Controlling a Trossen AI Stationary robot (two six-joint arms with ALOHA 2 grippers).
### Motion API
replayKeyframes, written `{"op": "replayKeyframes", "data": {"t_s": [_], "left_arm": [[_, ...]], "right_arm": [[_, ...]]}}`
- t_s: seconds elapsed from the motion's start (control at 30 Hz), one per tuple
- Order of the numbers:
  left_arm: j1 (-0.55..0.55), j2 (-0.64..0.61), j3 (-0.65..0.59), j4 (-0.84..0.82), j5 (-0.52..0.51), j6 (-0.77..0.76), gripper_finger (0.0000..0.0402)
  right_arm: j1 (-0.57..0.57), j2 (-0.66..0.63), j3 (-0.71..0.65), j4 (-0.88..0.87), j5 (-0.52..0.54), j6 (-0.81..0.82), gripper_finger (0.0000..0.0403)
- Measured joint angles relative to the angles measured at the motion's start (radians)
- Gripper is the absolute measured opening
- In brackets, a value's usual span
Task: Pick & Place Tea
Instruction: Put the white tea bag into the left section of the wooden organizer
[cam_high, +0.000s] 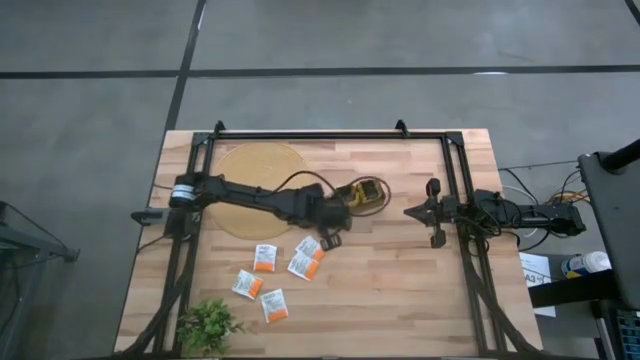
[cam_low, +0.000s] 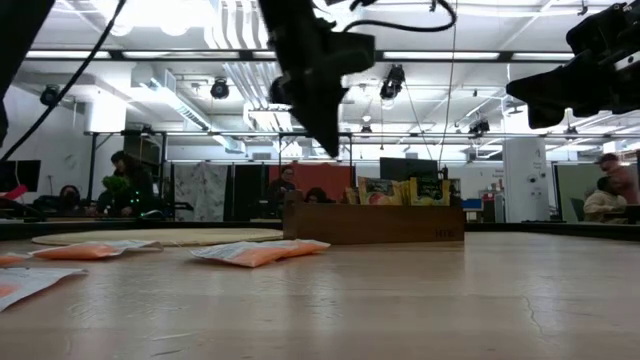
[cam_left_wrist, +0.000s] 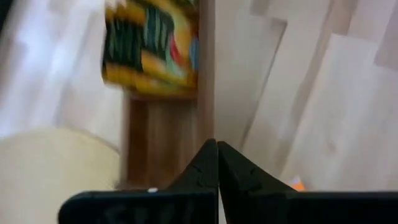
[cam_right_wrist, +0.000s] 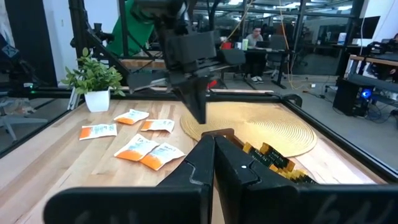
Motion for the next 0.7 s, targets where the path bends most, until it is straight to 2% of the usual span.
{"op": "replayKeyframes", "data": {"t_s": [0.17, 0.4, 0.7], "left_arm": [[-0.011, -0.088, -0.152, 0.047, 0.081, -0.141, 0.0001], [-0.017, -0.23, -0.373, 0.158, 0.127, -0.254, 0.0012], [-0.027, -0.308, -0.564, 0.352, 0.241, -0.303, 0.0125]], "right_arm": [[0.0, 0.001, 0.0, 0.0, 0.0, 0.0, 0.0009], [0.0, 0.001, 0.0, 0.0, 0.0, 0.0, 0.0009], [0.0, 0.001, 0.0, 0.0, 0.0, 0.0, 0.0008]]}}
